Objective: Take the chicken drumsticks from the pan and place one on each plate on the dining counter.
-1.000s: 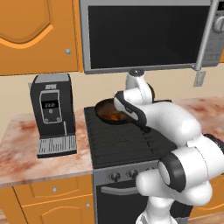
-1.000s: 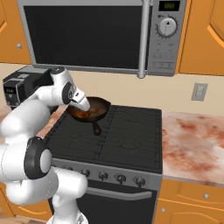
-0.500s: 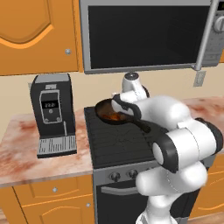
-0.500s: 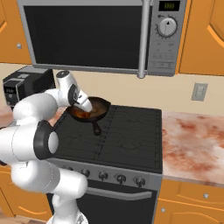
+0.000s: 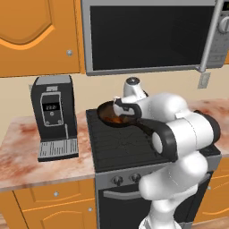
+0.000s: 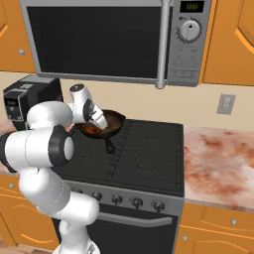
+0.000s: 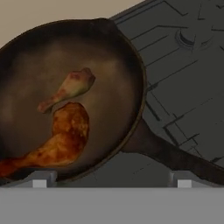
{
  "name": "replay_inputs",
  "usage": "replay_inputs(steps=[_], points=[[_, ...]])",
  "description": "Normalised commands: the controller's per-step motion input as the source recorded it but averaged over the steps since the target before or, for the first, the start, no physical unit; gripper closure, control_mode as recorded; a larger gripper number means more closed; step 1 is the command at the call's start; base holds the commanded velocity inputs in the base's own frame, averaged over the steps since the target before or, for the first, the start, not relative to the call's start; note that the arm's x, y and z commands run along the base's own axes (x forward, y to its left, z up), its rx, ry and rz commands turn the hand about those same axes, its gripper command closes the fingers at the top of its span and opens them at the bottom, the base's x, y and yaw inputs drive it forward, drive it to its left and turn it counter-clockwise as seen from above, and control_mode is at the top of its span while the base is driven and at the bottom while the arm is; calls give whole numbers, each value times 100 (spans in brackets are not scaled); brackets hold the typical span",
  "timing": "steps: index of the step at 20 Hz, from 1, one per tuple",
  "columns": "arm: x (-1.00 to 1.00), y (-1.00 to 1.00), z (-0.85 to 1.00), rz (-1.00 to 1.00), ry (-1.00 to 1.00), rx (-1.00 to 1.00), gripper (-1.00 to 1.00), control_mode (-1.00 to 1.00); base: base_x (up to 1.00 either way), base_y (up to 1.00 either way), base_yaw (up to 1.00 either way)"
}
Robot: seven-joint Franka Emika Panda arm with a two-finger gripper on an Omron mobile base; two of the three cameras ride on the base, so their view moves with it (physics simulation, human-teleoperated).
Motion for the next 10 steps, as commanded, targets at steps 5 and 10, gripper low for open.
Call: replay_inputs(steps=[5, 10], points=[[39, 0, -31, -3, 0, 0, -100, -100, 0, 0, 0], [54, 0, -19, 0, 0, 0, -100, -100, 0, 0, 0]])
